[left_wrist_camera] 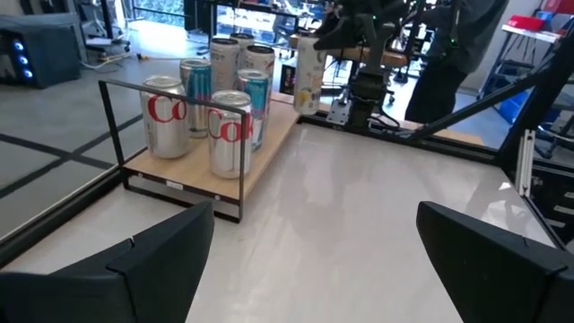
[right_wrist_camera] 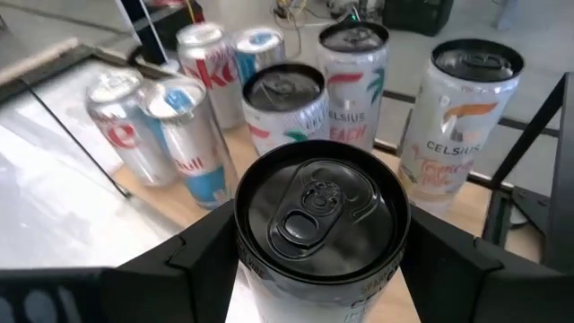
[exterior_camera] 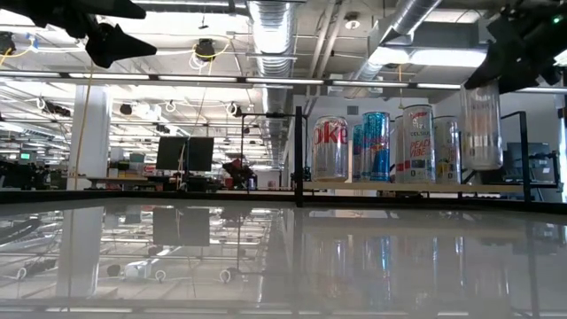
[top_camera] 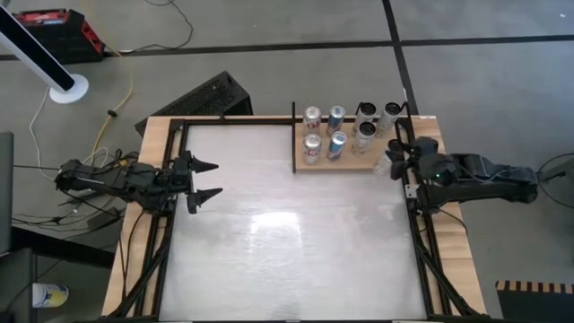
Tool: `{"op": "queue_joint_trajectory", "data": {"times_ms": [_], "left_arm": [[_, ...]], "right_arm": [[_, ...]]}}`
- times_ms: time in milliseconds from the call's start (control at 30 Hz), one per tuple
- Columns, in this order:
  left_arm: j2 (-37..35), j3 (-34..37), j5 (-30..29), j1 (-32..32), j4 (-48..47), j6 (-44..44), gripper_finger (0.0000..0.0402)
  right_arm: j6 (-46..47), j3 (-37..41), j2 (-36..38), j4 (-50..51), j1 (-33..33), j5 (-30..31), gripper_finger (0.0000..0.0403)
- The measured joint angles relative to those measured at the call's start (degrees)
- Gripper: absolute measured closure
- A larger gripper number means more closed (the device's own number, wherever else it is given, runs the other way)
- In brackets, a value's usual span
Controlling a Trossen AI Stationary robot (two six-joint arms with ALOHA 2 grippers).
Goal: Place canned beverage on shelf
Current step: Put the white soda can on the shelf aligned with the other white soda can
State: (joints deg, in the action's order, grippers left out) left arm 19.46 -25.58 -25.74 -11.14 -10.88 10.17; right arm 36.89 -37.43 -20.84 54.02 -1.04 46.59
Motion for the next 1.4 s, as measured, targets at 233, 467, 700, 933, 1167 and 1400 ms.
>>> {"op": "queue_joint_trajectory", "data": {"times_ms": [233, 467, 700, 933, 1167, 1400], "left_arm": [[0.0, 0.0, 0.0, 0.0, 1.1, 0.0, 0.0028], [0.0, 0.0, 0.3, 0.0, 1.3, 0.2, 0.0028], [0.0, 0.0, 1.2, 0.0, 1.3, 0.4, 0.0028], [0.0, 0.0, 1.2, 0.0, 1.3, 0.0, 0.0028], [0.0, 0.0, 1.3, 0.0, 1.3, 0.0, 0.0028], [0.0, 0.0, 1.4, 0.0, 1.3, 0.0, 0.0028]], "right_arm": [[-1.0, 0.2, -0.1, -0.4, -4.2, -0.8, 0.0122], [-1.0, 2.6, -2.3, -3.4, -11.4, 2.7, 0.0120], [-9.7, 2.8, -3.6, -9.3, -15.3, -0.6, 0.0118], [-10.6, 4.6, -3.5, -11.0, -20.4, -2.5, 0.0118], [-11.7, 6.3, -3.8, -14.7, -24.0, -5.2, 0.0117], [-13.2, 7.0, -4.3, -15.0, -26.2, -6.3, 0.0117]]}}
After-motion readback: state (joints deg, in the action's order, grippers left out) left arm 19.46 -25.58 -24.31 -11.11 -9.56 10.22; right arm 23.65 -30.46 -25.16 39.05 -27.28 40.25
